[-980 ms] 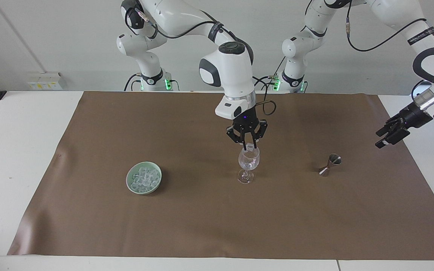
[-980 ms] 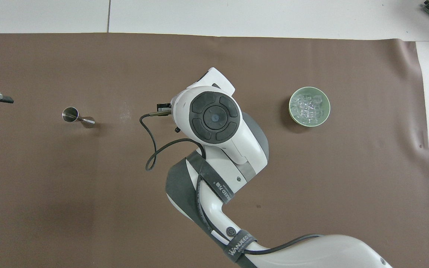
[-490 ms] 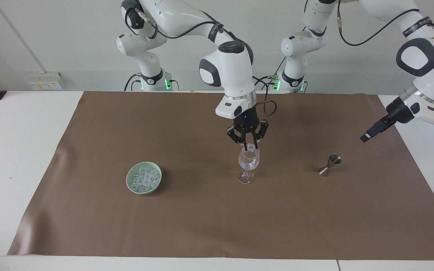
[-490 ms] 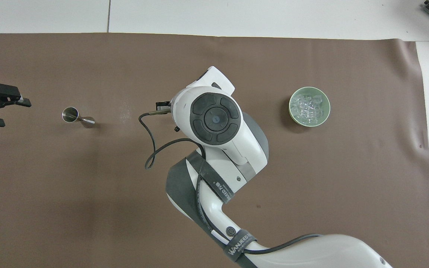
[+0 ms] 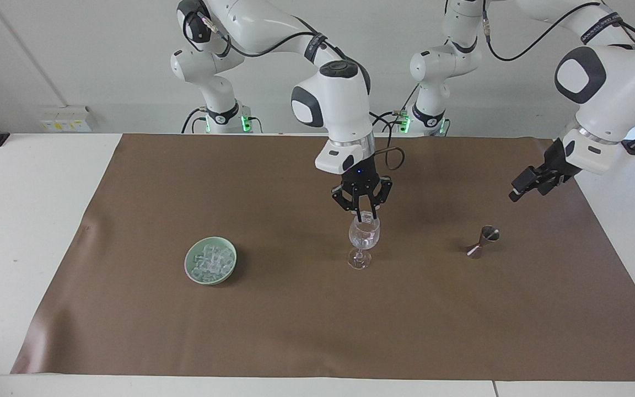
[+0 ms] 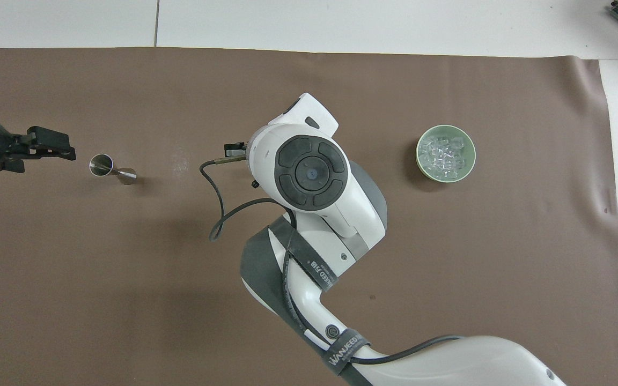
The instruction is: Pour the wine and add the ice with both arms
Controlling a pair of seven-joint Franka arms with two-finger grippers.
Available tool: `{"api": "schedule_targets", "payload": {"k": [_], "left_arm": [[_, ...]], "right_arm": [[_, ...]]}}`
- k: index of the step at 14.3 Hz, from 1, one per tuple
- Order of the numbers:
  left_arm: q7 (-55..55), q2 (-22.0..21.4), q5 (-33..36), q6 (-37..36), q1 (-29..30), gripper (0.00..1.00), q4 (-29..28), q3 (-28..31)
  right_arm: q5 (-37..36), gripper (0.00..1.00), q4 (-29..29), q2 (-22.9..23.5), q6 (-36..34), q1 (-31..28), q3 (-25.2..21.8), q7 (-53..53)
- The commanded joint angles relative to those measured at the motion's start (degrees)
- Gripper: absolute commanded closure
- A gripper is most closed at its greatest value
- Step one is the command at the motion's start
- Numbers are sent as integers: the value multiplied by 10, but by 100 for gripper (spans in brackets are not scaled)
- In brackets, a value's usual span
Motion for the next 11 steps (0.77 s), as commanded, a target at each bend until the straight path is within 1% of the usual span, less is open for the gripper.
{"api": "schedule_targets", "payload": {"k": [1, 3, 5, 9, 11], "left_arm": [[41, -28, 19, -26, -16, 0, -1, 9], [41, -44, 27, -58, -18, 0, 9, 8], [41, -53, 39, -102, -21, 0, 26, 8], [41, -65, 59, -167, -22, 0, 57, 3], [38, -68, 53, -176, -22, 0, 62, 0]], "right_arm": [[-16, 78, 13, 12, 9, -6, 5, 7], [-17, 73, 13, 12, 9, -6, 5, 7], [-17, 71, 13, 12, 9, -6, 5, 7], [-17, 65, 13, 12, 9, -6, 5, 7], [-17, 63, 13, 12, 9, -6, 5, 7]]}}
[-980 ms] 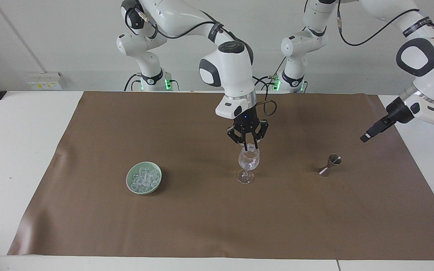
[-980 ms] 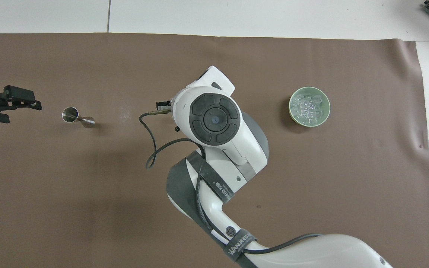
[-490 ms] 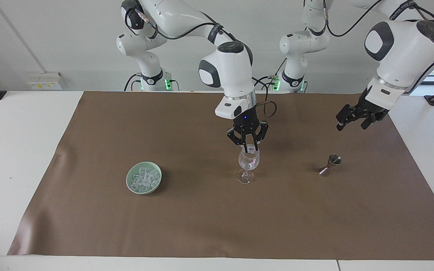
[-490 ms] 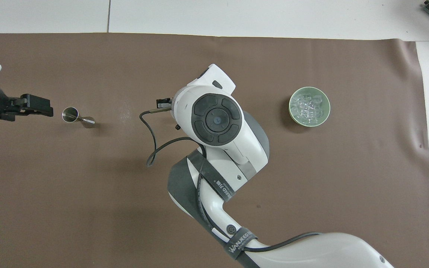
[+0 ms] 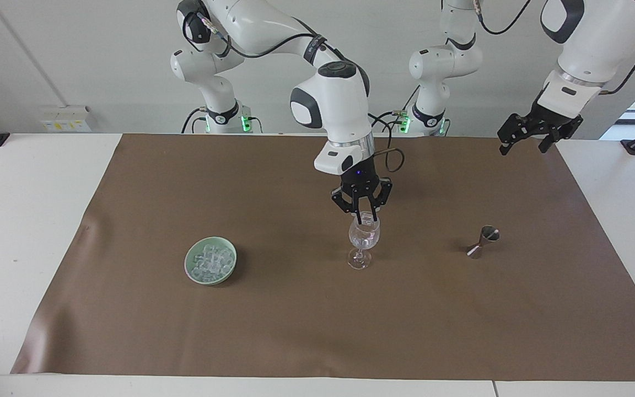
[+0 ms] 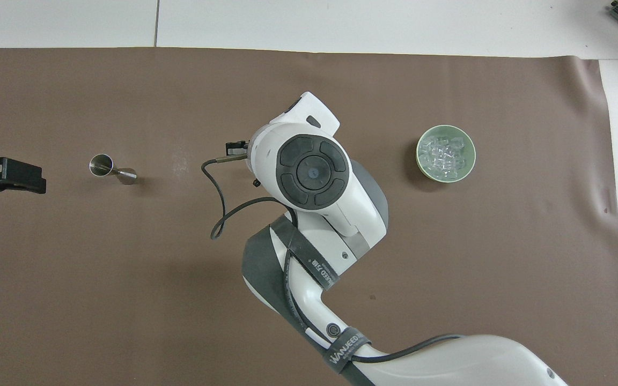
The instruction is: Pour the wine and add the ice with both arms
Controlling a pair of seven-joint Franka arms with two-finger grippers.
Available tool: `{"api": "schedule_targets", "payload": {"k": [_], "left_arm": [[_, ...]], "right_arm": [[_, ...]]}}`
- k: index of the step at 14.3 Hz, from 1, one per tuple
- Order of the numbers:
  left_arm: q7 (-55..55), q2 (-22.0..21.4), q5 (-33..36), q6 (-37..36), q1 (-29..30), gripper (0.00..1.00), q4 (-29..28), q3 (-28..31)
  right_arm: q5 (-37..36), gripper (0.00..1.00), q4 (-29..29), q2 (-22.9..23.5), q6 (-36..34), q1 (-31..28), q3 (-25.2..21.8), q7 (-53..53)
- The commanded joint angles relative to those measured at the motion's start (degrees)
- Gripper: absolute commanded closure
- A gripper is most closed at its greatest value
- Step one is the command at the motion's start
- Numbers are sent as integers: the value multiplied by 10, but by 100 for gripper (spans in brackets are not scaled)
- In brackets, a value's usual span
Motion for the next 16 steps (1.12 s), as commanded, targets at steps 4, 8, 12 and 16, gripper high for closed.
{"api": "schedule_targets", "payload": {"k": [4, 8, 12, 16], "left_arm": [[1, -4, -35, -12, -6, 0, 7, 9], [4, -5, -35, -17, -7, 0, 4, 9], [7, -8, -12, -37, -5, 0, 5, 7], [12, -7, -14, -27, 0, 0, 7, 9]], "right_arm": [[-14, 62, 13, 11, 8, -4, 5, 7], [-18, 58, 14, 4, -14, -4, 2, 7], [-26, 53, 18, -37, -127, -13, -2, -19], [-15, 37, 8, -113, -275, -58, -1, -109]]}}
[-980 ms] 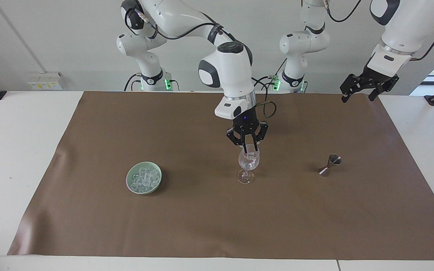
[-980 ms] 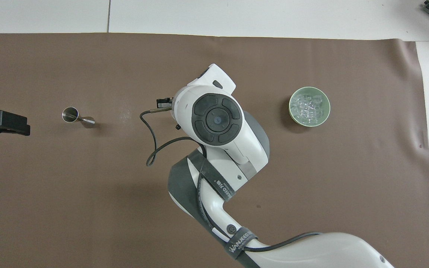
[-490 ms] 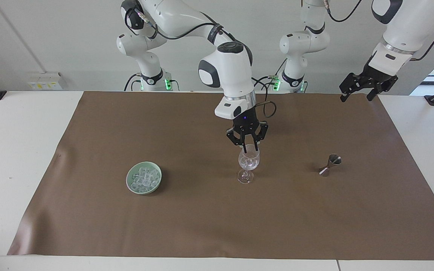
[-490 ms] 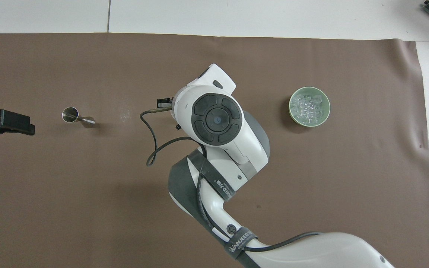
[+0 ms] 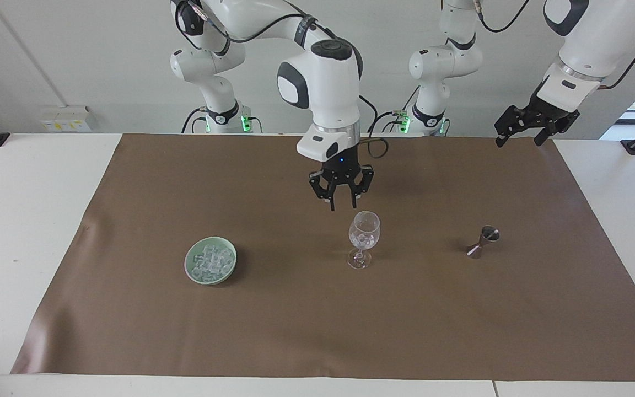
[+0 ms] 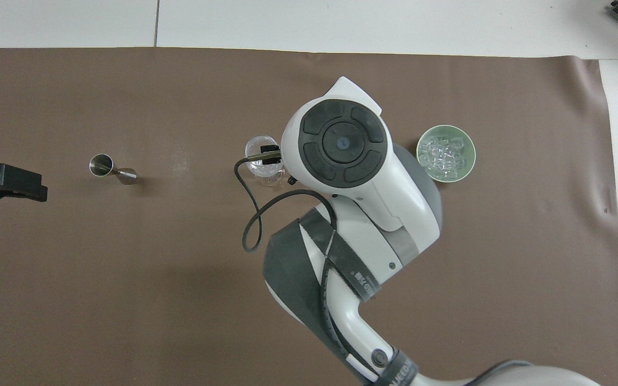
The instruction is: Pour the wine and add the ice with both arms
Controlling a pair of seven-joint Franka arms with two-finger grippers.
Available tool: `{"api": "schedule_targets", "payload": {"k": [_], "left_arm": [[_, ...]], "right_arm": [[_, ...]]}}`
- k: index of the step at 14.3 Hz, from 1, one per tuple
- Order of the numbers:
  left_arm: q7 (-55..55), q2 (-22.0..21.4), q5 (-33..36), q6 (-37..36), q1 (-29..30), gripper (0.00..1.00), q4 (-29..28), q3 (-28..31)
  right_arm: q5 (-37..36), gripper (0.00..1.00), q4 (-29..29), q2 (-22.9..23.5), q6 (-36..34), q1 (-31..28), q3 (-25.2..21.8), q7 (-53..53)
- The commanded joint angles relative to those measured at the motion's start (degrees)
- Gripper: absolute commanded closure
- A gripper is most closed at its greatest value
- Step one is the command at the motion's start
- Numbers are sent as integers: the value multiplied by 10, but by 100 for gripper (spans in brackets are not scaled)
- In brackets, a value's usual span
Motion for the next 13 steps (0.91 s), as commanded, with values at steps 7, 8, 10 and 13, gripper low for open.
{"api": "schedule_targets", "payload": {"k": [7, 8, 10, 13], "left_arm": [[8, -7, 3, -4, 1, 0, 9, 6], [7, -8, 3, -5, 1, 0, 9, 6], [6, -9, 2, -9, 1, 0, 9, 6], [6, -12, 3, -12, 1, 0, 9, 7]], "right_arm": [[45, 0, -40, -121, -152, -161, 7, -177], [48, 0, -40, -128, -164, -170, 7, -177], [49, 0, -44, -141, -186, -185, 6, -177], [49, 0, -44, -154, -223, -211, 4, -176]]}}
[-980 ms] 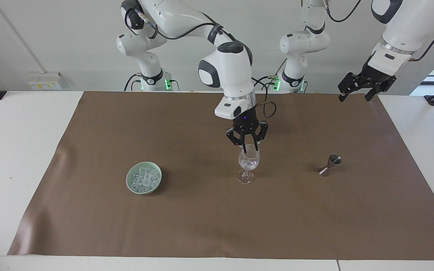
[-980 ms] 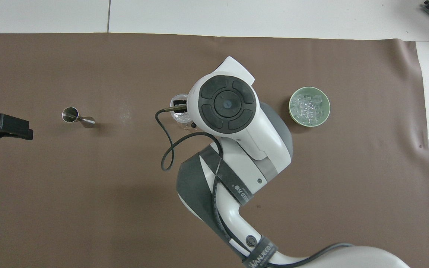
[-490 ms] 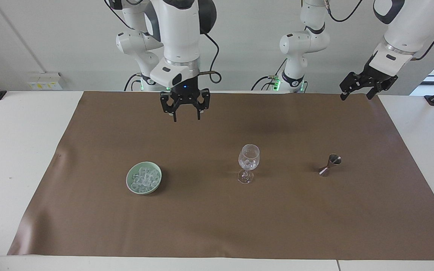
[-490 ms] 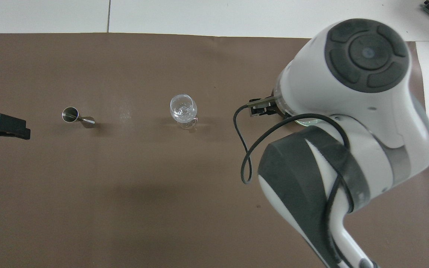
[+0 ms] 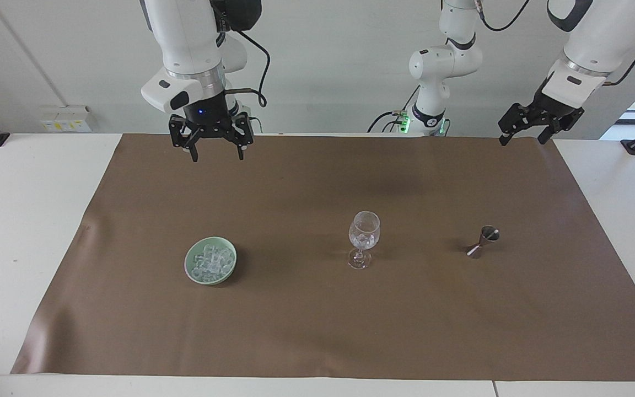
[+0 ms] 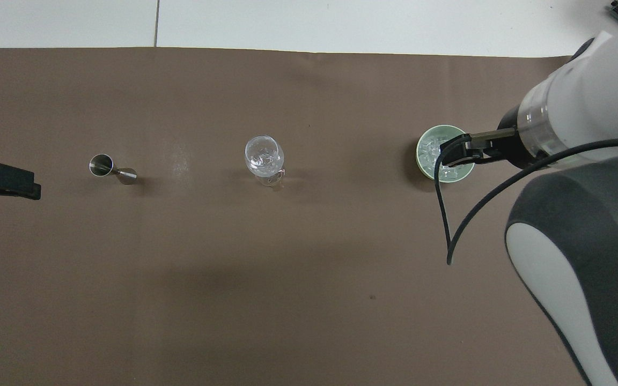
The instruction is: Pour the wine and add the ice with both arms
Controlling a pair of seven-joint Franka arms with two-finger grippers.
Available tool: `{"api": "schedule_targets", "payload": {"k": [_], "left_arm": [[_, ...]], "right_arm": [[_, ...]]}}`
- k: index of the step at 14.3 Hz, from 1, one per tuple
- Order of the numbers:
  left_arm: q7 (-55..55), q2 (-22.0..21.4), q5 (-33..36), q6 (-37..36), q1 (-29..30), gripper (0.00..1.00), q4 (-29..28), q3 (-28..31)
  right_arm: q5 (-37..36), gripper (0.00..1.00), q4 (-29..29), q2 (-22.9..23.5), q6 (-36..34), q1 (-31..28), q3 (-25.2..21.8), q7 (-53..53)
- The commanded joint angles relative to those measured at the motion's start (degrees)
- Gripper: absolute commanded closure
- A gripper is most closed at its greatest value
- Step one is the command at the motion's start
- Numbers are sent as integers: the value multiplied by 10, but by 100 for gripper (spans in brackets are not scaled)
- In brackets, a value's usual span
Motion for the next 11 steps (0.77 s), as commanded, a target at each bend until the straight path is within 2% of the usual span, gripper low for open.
{"api": "schedule_targets", "payload": {"k": [1, 4, 8, 9, 11], "left_arm": [[6, -10, 2, -12, 2, 0, 2, 3], [6, -10, 3, -12, 1, 0, 2, 3], [6, -10, 3, -12, 2, 0, 2, 3], [6, -10, 3, -12, 2, 0, 2, 3], [6, -10, 2, -12, 1, 0, 2, 3]], "right_arm": [[13, 0, -23, -30, -33, -34, 6, -5], [13, 0, -22, -51, -54, -76, 4, -32], [33, 0, -24, -82, -92, -163, 2, -108], [33, 0, -24, -87, -111, -176, -7, -125], [32, 0, -29, -88, -108, -172, -57, -145]]}}
